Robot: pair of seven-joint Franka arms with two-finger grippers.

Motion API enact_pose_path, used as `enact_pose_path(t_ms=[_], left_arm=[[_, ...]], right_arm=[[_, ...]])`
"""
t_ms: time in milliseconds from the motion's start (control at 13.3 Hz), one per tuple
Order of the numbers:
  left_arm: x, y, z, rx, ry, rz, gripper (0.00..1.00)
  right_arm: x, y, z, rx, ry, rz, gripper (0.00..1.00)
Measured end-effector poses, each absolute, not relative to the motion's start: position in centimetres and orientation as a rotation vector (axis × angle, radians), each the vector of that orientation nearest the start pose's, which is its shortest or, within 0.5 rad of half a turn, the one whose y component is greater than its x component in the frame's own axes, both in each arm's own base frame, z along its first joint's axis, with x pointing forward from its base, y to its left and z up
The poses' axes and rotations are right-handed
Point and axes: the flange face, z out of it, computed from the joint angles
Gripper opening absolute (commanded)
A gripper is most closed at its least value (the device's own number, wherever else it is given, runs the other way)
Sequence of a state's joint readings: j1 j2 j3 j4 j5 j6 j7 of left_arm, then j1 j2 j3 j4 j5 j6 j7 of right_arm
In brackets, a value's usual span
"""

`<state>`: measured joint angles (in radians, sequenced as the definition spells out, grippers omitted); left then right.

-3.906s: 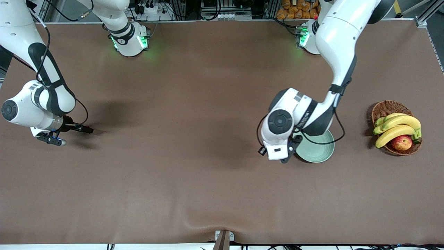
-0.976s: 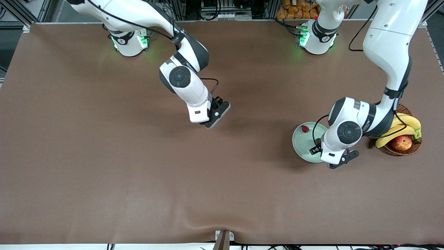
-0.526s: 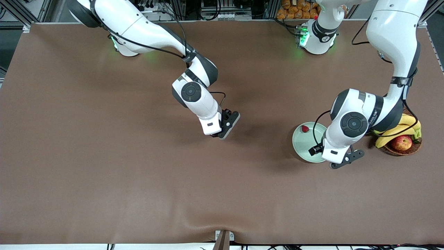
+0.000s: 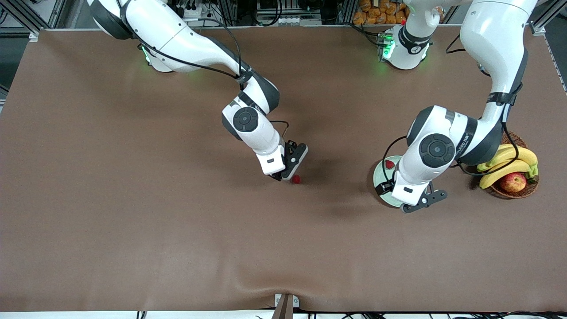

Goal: Collect all strawberries into plate
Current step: 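Release the last strawberry at mid-table with the right gripper, then grasp the last strawberry with the left gripper while the right gripper withdraws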

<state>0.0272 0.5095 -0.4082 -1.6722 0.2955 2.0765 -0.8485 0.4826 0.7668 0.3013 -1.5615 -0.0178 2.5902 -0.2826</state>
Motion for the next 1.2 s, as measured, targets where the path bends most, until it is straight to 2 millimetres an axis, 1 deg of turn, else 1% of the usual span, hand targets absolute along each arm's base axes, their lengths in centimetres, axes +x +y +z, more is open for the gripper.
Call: enact_pose_path(t_ms=[150, 225, 300, 451, 601, 751, 826, 901, 1052, 1202], left_arm=[[62.8, -22.7, 32.3, -3.023, -0.578, 0.029, 1.0], [62.3, -24.1, 31.9, -3.016, -0.61, 0.034, 1.0], [61.7, -25.7, 31.4, -3.011, -0.624, 0.043, 1.0], [60.2, -29.3, 30.4, -3.016, -0.583, 0.061, 1.0], [58.7, -33.3, 29.6, -3.028, -0.542, 0.069, 1.0], [57.7, -37.6, 28.9, -3.035, -0.594, 0.063, 1.0], [57.6, -39.4, 28.6, -3.049, -0.608, 0.056, 1.0], [57.7, -40.5, 28.3, -3.074, -0.608, 0.038, 1.0], [58.2, -42.0, 27.4, -3.126, -0.552, -0.062, 1.0], [57.8, -43.2, 25.8, -3.127, -0.439, -0.152, 1.0]], right_arm=[[55.6, 47.2, 24.8, -2.572, -1.324, -0.307, 1.0], [56.4, 45.8, 25.9, -2.599, -1.317, -0.256, 1.0], [57.2, 44.2, 27.8, -2.629, -1.309, -0.205, 1.0], [59.0, 39.8, 32.2, -2.704, -1.27, -0.115, 1.0], [60.7, 34.2, 36.6, -2.781, -1.192, -0.052, 1.0], [62.0, 27.3, 40.8, -2.861, -1.077, -0.026, 1.0], [62.1, 23.5, 43.2, -2.903, -1.011, -0.007, 1.0], [61.9, 20.2, 45.6, -2.941, -0.949, 0.013, 1.0], [60.9, 13.9, 50.4, -3.011, -0.816, 0.039, 1.0], [59.6, 7.3, 53.8, -3.064, -0.66, 0.068, 1.0]])
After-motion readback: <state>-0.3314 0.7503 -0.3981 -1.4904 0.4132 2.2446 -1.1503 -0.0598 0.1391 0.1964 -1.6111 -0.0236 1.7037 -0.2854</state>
